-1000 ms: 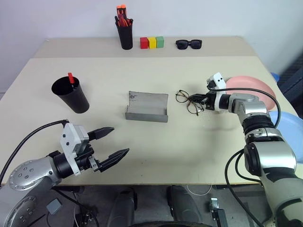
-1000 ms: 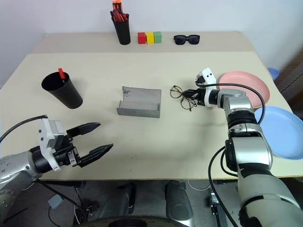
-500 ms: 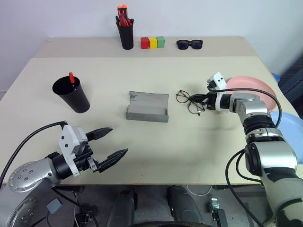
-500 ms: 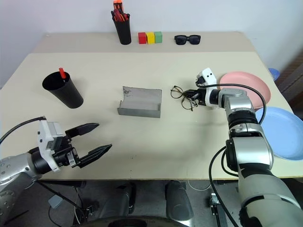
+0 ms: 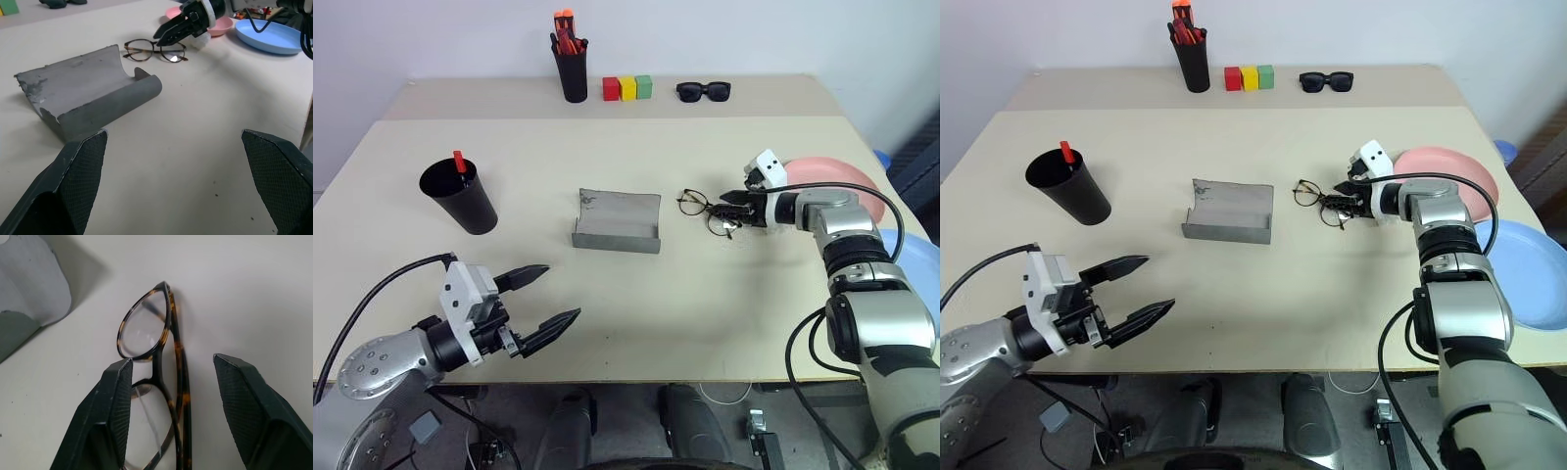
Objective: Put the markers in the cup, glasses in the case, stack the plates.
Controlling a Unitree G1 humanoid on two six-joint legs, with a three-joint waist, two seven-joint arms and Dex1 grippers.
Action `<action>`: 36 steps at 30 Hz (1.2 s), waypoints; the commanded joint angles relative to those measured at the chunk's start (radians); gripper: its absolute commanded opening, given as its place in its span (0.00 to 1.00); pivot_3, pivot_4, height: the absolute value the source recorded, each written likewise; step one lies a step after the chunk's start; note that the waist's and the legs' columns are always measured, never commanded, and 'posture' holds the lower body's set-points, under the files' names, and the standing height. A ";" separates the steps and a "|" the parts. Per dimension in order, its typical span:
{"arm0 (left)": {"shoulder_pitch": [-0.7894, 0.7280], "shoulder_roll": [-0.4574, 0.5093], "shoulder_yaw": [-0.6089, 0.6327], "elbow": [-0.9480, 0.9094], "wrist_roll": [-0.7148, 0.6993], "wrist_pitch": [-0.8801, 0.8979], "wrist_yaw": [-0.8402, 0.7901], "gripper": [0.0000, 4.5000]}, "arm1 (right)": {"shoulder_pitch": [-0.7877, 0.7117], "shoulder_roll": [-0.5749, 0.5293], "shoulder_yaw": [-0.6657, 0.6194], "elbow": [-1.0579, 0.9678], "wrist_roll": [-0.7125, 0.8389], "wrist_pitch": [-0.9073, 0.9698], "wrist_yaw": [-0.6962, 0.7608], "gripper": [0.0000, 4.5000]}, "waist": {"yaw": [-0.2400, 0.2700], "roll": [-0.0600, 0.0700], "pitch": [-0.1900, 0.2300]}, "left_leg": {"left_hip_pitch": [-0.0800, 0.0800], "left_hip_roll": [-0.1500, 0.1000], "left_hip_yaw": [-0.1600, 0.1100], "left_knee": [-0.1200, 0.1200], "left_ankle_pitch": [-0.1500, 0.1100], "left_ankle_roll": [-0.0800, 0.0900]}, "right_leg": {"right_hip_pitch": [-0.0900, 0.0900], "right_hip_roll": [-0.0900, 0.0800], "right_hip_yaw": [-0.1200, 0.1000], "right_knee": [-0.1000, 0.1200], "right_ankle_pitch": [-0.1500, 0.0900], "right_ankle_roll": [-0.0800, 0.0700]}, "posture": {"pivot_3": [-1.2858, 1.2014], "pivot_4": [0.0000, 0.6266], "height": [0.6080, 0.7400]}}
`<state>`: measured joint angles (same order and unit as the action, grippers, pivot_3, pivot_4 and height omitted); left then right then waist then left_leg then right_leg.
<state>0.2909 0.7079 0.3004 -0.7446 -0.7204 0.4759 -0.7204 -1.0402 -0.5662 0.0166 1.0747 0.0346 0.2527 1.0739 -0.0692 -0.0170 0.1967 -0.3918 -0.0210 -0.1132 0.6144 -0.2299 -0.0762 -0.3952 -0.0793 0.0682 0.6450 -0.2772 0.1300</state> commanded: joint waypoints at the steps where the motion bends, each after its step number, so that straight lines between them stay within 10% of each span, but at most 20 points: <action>1: -0.004 0.000 0.008 -0.033 -0.010 -0.001 0.009 1.00 | -0.041 -0.009 0.006 0.014 -0.015 -0.017 0.005 0.62 | 0.000 0.000 0.000 | 0.000 0.000 0.000 0.000 0.000 0.000 | 0.000 0.000 0.000 0.000 0.000 0.000 | 0.52 0.24 1.00; 25: 0.132 -0.065 0.008 -0.060 0.042 -0.075 0.005 1.00 | -0.086 0.016 0.037 0.085 -0.076 -0.040 0.031 0.62 | 0.000 0.000 0.000 | 0.000 0.000 0.000 0.000 0.000 0.000 | 0.000 0.000 0.000 0.000 -0.001 -0.002 | 0.52 0.24 1.00; 32: 0.136 -0.069 0.010 -0.068 0.042 -0.074 0.014 1.00 | -0.085 0.023 0.039 0.093 -0.086 -0.046 0.027 0.01 | -0.003 0.000 0.000 | 0.001 0.000 0.000 0.000 0.000 0.000 | 0.001 0.000 0.000 0.000 -0.001 -0.002 | 0.52 0.24 1.00; 36: 0.111 -0.063 0.002 -0.081 0.034 -0.052 0.036 1.00 | -0.083 0.021 0.039 0.094 -0.089 -0.050 0.027 0.01 | 0.001 0.000 0.000 | 0.002 0.000 0.000 0.001 0.000 0.000 | 0.003 0.000 0.000 0.000 -0.001 -0.003 | 0.52 0.24 1.00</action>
<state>0.4122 0.6416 0.2984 -0.7884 -0.6774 0.4266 -0.6927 -1.1170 -0.5398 0.0541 1.1646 -0.0498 0.2077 1.1038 -0.0685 -0.0172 0.1963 -0.3898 -0.0212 -0.1131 0.6156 -0.2299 -0.0763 -0.3925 -0.0795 0.0682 0.6449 -0.2786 0.1275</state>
